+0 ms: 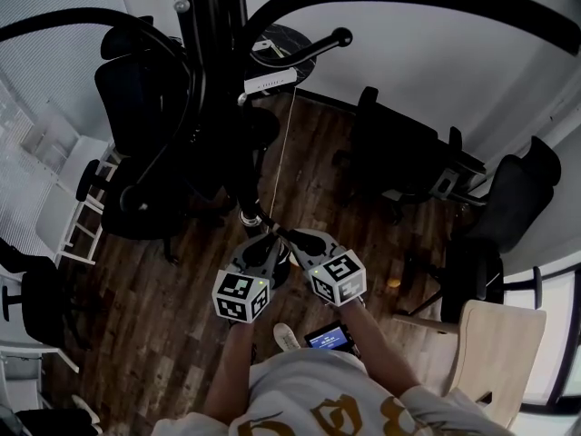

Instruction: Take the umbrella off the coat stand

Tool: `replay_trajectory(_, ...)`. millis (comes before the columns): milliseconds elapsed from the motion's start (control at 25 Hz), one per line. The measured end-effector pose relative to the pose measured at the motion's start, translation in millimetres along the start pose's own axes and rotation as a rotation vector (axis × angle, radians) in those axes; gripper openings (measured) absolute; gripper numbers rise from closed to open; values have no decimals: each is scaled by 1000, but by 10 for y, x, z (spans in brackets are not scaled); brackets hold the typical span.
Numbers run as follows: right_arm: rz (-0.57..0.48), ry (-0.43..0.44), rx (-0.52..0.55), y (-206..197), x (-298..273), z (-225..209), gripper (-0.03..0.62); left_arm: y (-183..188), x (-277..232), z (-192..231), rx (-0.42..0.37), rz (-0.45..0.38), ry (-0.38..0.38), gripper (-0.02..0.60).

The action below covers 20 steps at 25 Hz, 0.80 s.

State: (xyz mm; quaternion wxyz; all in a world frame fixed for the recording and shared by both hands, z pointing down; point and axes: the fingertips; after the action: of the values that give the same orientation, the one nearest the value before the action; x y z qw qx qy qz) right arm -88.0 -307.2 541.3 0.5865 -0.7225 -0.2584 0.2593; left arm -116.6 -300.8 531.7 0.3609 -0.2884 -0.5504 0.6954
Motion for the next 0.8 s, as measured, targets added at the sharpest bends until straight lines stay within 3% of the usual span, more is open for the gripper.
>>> replay_trajectory(560, -45, 114, -116, 11, -53, 214, 48, 7, 62, 45, -26, 8, 10, 28)
replay_trajectory(800, -50, 129, -113, 25, -103, 251, 51, 26, 106, 63, -24, 13, 3, 26)
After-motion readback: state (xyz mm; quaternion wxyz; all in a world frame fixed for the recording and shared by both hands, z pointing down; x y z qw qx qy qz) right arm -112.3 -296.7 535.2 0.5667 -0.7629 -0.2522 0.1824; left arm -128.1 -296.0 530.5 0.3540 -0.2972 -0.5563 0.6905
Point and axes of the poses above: the fingertips, and each gripper's own axes: x backward along the fingers, z to its left, y out of its top, and after that the axes turned 14 degrees about -z, right-handed
